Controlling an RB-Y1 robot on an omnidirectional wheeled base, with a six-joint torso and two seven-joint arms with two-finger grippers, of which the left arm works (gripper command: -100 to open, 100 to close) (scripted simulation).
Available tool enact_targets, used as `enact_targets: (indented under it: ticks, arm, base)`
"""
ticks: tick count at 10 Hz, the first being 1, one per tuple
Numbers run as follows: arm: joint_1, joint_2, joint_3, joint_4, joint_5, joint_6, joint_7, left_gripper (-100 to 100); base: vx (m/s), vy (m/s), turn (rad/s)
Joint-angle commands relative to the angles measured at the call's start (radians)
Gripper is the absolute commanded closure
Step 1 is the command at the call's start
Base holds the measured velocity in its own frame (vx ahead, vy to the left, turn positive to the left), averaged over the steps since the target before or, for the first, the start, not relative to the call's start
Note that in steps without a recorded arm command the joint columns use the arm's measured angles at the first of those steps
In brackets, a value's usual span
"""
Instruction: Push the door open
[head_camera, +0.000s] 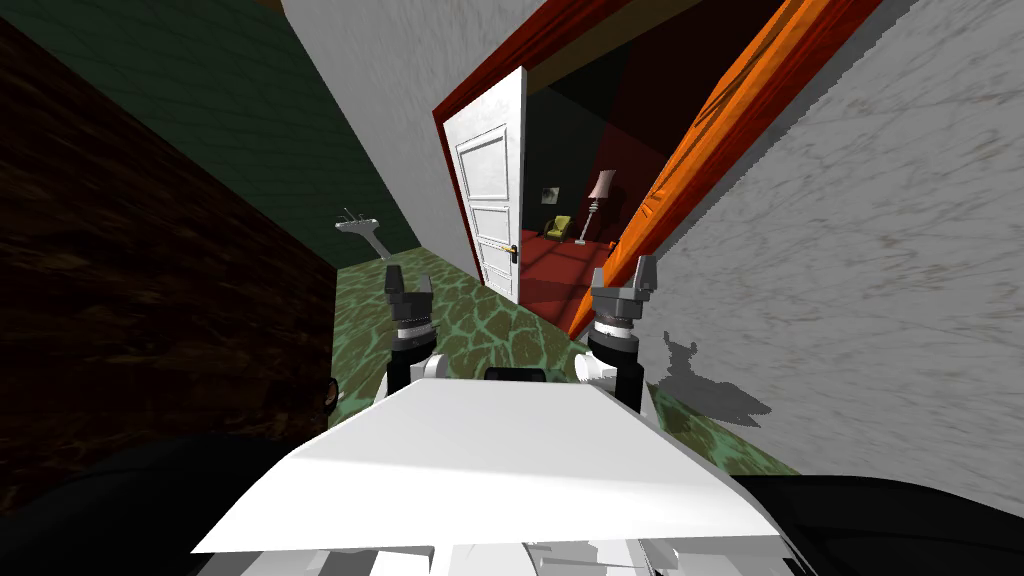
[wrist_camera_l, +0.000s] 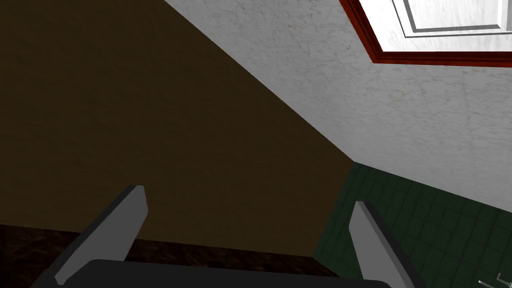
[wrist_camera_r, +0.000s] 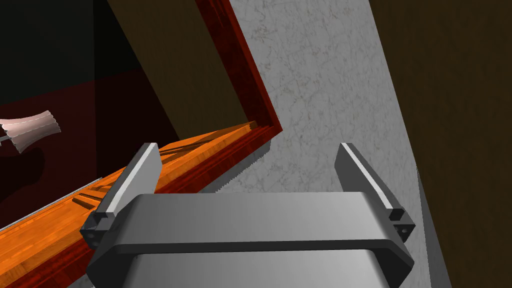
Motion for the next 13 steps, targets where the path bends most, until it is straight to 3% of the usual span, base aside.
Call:
enact_targets:
  ticks: [1,4,13]
  arm:
    - [-0.020,0.012,-0.006,0.033,-0.001,0.002,0.006,-100]
    - [-0.063,0.034,-0.018,0.102,-0.003,0.005,0.019,-100]
    - [-0.173,0.073,-0.049,0.282,-0.008,0.014,0.052,-100]
  base:
    - [0.082,0.031,-0.026]
    - [0.111,0.035,-0.025]
    - [0.090,0.041,-0.020]
